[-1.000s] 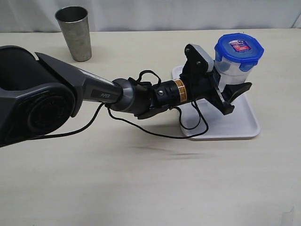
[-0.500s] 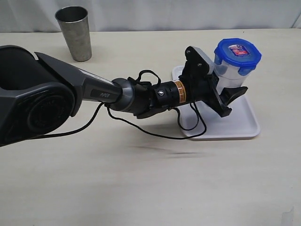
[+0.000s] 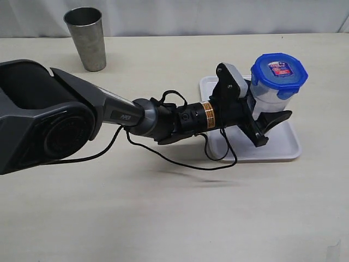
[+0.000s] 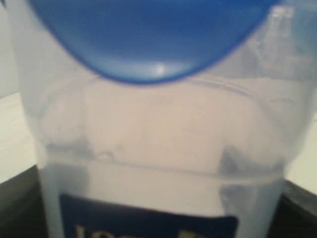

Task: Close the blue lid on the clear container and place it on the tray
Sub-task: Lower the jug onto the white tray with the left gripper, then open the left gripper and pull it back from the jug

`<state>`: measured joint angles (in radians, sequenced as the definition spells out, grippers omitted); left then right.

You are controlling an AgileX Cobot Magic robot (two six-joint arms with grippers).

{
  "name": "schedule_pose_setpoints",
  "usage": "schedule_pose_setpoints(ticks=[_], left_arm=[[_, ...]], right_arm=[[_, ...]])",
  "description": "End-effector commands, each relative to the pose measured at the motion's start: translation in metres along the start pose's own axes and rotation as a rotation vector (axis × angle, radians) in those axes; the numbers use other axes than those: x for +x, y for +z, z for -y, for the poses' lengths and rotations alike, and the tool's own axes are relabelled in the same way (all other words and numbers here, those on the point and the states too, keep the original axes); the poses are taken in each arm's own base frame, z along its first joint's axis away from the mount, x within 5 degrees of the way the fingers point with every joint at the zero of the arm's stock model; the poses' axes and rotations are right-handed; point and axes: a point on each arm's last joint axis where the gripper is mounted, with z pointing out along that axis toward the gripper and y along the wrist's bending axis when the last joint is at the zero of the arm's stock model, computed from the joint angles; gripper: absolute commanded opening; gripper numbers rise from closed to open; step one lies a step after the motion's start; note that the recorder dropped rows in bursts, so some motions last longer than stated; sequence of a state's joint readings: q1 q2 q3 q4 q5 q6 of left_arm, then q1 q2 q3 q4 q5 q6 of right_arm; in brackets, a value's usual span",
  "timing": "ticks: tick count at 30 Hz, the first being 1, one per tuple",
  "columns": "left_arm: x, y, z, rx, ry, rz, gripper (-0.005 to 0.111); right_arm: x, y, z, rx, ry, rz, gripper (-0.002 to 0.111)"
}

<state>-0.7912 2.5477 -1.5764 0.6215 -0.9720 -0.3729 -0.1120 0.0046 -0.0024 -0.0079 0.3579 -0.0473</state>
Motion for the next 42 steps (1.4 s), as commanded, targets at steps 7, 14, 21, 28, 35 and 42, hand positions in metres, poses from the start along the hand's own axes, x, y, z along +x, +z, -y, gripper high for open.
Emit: schedule_pose_setpoints(ticks=[7, 14, 21, 28, 35, 42], left_arm=[[-0.007, 0.001, -0.003, -0.028, -0.029, 0.078, 0.0], [-0.007, 0.001, -0.003, -0.03, -0.032, 0.076, 0.022], [-0.004, 0.001, -0.004, -0.04, -0.032, 0.049, 0.093], [-0.002, 0.001, -0.004, -0.045, -0.03, 0.021, 0.093], [-0.001, -0.001, -0.009, -0.051, -0.025, 0.017, 0.093], [0.001, -0.005, -0.012, -0.012, -0.012, -0.005, 0.093]], right_arm=[[-0.001, 0.0, 0.0, 0.005, -0.008, 0.015, 0.004], [-0.001, 0.0, 0.0, 0.005, -0.008, 0.015, 0.004], [-0.001, 0.0, 0.0, 0.005, -0.008, 0.015, 0.004], [-0.001, 0.0, 0.0, 0.005, -0.008, 0.015, 0.004], [-0.001, 0.0, 0.0, 0.005, -0.008, 0.015, 0.004], [-0.001, 0.0, 0.0, 0.005, -0.008, 0.015, 0.004]])
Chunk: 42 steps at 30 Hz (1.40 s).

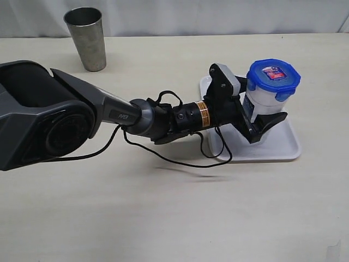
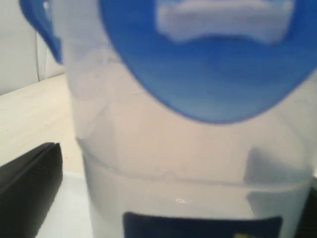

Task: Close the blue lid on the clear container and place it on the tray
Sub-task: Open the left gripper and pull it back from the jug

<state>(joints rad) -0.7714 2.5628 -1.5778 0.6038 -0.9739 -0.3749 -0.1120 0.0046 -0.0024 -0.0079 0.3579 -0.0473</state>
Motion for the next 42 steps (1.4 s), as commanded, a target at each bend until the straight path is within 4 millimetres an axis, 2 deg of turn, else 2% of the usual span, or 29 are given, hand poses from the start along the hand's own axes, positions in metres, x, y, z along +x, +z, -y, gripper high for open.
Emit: schedule_pose_setpoints(ticks=[1, 8, 14, 20, 38, 42], left_arm=[[-0.006, -0.001, -0.003, 0.022, 0.01, -0.002, 0.093], [-0.004, -0.004, -0.006, 0.056, 0.04, -0.023, 0.093], [-0.003, -0.011, -0.018, 0.047, -0.033, -0.036, 0.093], [-0.001, -0.017, -0.02, 0.127, 0.036, -0.085, 0.093], [0.005, -0.037, -0.041, 0.17, -0.059, -0.159, 0.093], [0.006, -0.039, -0.041, 0.201, -0.034, -0.176, 0.093]], right_arm=[[-0.001, 0.0, 0.0, 0.005, -0.008, 0.015, 0.004], [-0.001, 0.0, 0.0, 0.005, -0.008, 0.015, 0.004], [-0.001, 0.0, 0.0, 0.005, -0.008, 0.015, 0.004], [-0.001, 0.0, 0.0, 0.005, -0.008, 0.015, 0.004], [-0.001, 0.0, 0.0, 0.005, -0.008, 0.015, 0.004], [-0.001, 0.0, 0.0, 0.005, -0.008, 0.015, 0.004]])
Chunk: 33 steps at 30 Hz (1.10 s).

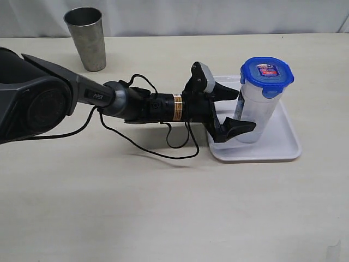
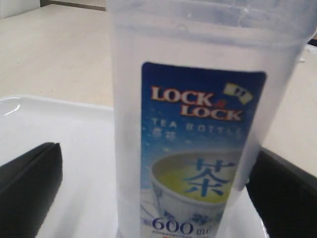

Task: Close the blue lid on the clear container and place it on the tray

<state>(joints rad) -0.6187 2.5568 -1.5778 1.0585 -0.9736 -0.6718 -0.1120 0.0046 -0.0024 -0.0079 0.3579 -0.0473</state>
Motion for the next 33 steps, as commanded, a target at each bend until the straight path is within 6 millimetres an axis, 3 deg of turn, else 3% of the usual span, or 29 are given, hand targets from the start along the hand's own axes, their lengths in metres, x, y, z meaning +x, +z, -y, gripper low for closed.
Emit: schedule_pose_setpoints(ticks=[1, 11, 23, 26, 33], left_arm=[[-0.005, -0.005, -0.002, 0.033, 0.028, -0.013, 0.093], [-0.004, -0.015, -0.008, 0.057, 0.031, -0.062, 0.093], [-0.018, -0.035, -0.021, 0.064, 0.028, -0.122, 0.092], [-0.024, -0.038, -0.023, 0.034, 0.017, -0.164, 0.078], [-0.041, -0.048, -0.016, 0.101, 0.07, -0.337, 0.02]], right_arm=[[-0.001, 0.0, 0.0, 0.005, -0.008, 0.015, 0.004], [-0.001, 0.0, 0.0, 0.005, -0.008, 0.015, 0.004], [-0.001, 0.0, 0.0, 0.005, -0.008, 0.015, 0.004], [-0.001, 0.0, 0.0, 0.005, -0.008, 0.015, 0.004], [-0.001, 0.0, 0.0, 0.005, -0.008, 0.015, 0.004]])
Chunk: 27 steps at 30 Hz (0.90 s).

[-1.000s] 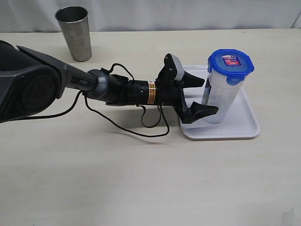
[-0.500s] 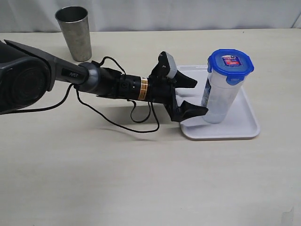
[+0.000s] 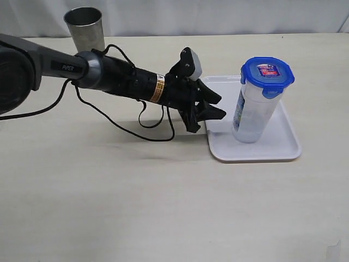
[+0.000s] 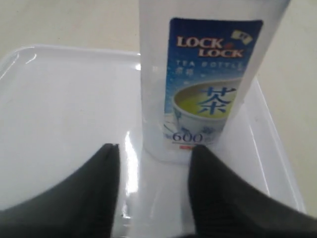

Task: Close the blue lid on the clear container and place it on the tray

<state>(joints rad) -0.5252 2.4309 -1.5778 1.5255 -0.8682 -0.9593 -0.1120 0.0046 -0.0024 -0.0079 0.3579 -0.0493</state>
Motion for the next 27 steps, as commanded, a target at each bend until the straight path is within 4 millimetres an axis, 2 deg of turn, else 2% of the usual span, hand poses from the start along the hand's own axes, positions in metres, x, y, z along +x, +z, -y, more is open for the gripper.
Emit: schedule_pose_setpoints(ticks=[1, 3, 6, 11, 15, 18, 19, 20, 23, 27], left_arm=[[-0.014, -0.013, 0.005, 0.044, -0.007, -0.103, 0.012], [-0.022, -0.017, 0.004, 0.019, -0.075, -0.113, 0.0], [-0.032, -0.022, 0.003, -0.008, -0.194, -0.104, 0.0], [-0.046, -0.031, 0.003, -0.061, -0.282, -0.093, 0.0], [-0.048, -0.048, 0.003, -0.24, -0.384, -0.129, 0.0], [-0.045, -0.068, 0.008, -0.414, -0.421, -0.17, 0.0], [-0.044, -0.084, 0.012, -0.527, -0.418, -0.198, 0.0], [-0.044, -0.09, 0.014, -0.567, -0.415, -0.206, 0.0], [-0.048, -0.126, 0.028, -0.773, -0.38, -0.246, 0.0], [-0.052, -0.159, 0.054, -0.874, -0.32, -0.281, 0.0]], right_arm=[[-0.001, 0.0, 0.0, 0.005, -0.006, 0.014, 0.004], [-0.001, 0.0, 0.0, 0.005, -0.006, 0.014, 0.004], [-0.001, 0.0, 0.0, 0.005, -0.006, 0.014, 0.004], [-0.001, 0.0, 0.0, 0.005, -0.006, 0.014, 0.004], [-0.001, 0.0, 0.0, 0.005, -0.006, 0.014, 0.004], [-0.001, 0.0, 0.0, 0.005, -0.006, 0.014, 0.004], [-0.001, 0.0, 0.0, 0.005, -0.006, 0.014, 0.004], [-0.001, 0.0, 0.0, 0.005, -0.006, 0.014, 0.004], [-0.001, 0.0, 0.0, 0.005, -0.006, 0.014, 0.004], [-0.001, 0.0, 0.0, 0.005, -0.006, 0.014, 0.004]])
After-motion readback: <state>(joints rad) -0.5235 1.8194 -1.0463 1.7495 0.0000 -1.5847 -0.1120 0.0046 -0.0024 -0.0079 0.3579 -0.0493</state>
